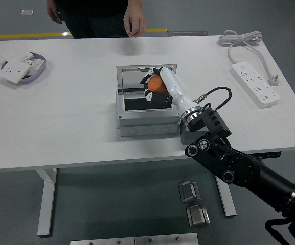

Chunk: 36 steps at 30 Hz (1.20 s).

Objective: Pick up the cylinder from the cube,place it in the box,flap close box

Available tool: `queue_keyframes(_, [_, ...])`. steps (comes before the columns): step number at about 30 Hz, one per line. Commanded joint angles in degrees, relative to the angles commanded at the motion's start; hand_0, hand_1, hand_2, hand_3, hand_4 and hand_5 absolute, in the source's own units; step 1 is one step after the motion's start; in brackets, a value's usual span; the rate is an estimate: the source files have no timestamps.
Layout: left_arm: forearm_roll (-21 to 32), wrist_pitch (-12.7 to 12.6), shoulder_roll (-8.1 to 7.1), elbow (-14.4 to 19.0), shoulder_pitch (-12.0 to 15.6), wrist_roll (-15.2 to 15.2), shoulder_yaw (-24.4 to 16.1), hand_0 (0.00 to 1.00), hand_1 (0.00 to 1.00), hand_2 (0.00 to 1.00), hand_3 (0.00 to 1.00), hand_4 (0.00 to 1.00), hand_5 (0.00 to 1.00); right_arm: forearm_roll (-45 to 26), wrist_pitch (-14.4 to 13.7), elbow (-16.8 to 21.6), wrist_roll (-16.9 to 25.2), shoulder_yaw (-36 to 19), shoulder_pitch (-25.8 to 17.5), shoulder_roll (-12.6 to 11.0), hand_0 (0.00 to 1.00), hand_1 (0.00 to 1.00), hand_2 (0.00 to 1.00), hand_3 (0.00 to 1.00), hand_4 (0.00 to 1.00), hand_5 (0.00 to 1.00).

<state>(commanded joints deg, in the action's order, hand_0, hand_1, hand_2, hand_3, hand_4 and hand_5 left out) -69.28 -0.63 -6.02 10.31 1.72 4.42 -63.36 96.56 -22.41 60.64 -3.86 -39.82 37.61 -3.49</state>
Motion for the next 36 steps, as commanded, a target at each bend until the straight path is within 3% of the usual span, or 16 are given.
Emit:
queue_keyframes(3, [-0.19,0.01,-0.14,0.00,0.00,0.13,-0.11,0.599,0.620,0.607,0.616,0.691,0.315,5.25,2.60,-1.78,-4.32,2.33,2.64,1.16,0.020,0.208,0.361,0.285,0.002,0.002])
queue_keyframes(5, [-0.34,0.02,-0.25,0.00,-0.01,0.21,-0.20,0.599,0.620,0.608,0.617,0.695,0.324,8.25,3.96,-3.17,-6.73,3.61,4.21,1.92,0.002,0.156,0.337,0.272,0.002,0.002])
queue_keyframes(9, [-0.49,0.07,-0.50,0.00,-0.18,0.29,-0.21,0.599,0.620,0.608,0.617,0.695,0.324,13.59,6.02,-6.74,-9.54,5.35,6.95,3.27,0.002,0.156,0.337,0.272,0.002,0.002])
queue_keyframes(15, [-0.56,0.12,-0.70,0.00,-0.38,0.27,-0.03,0.599,0.620,0.608,0.616,0.695,0.328,16.63,9.29,-10.41,-8.94,6.23,8.81,3.49,0.002,0.154,0.336,0.282,0.002,0.002])
queue_keyframes(16, [-0.57,0.12,-0.69,0.00,-0.39,0.28,-0.01,0.600,0.620,0.608,0.616,0.695,0.328,16.90,9.97,-10.81,-8.75,6.28,8.97,3.49,0.002,0.192,0.355,0.314,0.002,0.002])
queue_keyframes(21, [-0.66,0.10,-0.67,0.00,-0.39,0.34,0.00,0.600,0.620,0.608,0.616,0.695,0.328,17.62,11.44,-11.72,-8.05,6.73,9.27,3.49,0.002,0.192,0.355,0.314,0.002,0.002])
queue_keyframes(22, [-0.69,0.10,-0.67,0.00,-0.40,0.35,0.00,0.599,0.619,0.608,0.617,0.696,0.328,17.68,11.46,-11.82,-7.93,6.86,9.30,3.49,0.444,0.478,0.501,0.530,0.468,0.002])
queue_keyframes(27, [-0.64,0.17,-0.72,0.00,-0.56,0.30,0.18,0.599,0.619,0.608,0.617,0.696,0.328,17.79,11.41,-12.13,-7.52,7.56,9.56,3.49,0.444,0.478,0.501,0.530,0.468,0.002])
queue_keyframes(28, [-0.63,0.19,-0.73,0.00,-0.60,0.29,0.22,0.599,0.620,0.608,0.616,0.696,0.331,17.78,11.35,-12.16,-7.46,7.68,9.61,3.49,0.725,0.657,0.644,0.682,0.562,0.163])
queue_keyframes(33, [-0.56,0.23,-0.81,0.00,-0.71,0.26,0.38,0.599,0.620,0.608,0.616,0.696,0.331,17.77,11.18,-12.31,-7.12,8.12,9.73,3.49,0.725,0.657,0.644,0.682,0.562,0.163])
queue_keyframes(34, [-0.57,0.23,-0.82,0.00,-0.71,0.26,0.40,0.599,0.619,0.607,0.617,0.695,0.330,17.76,11.15,-12.35,-7.04,8.16,9.73,3.49,0.769,0.663,0.659,0.691,0.647,0.258])
queue_keyframes(36, [-0.57,0.24,-0.82,0.00,-0.71,0.28,0.41,0.599,0.619,0.607,0.617,0.695,0.330,17.79,11.13,-12.43,-6.92,8.19,9.72,3.49,0.769,0.663,0.659,0.691,0.647,0.258])
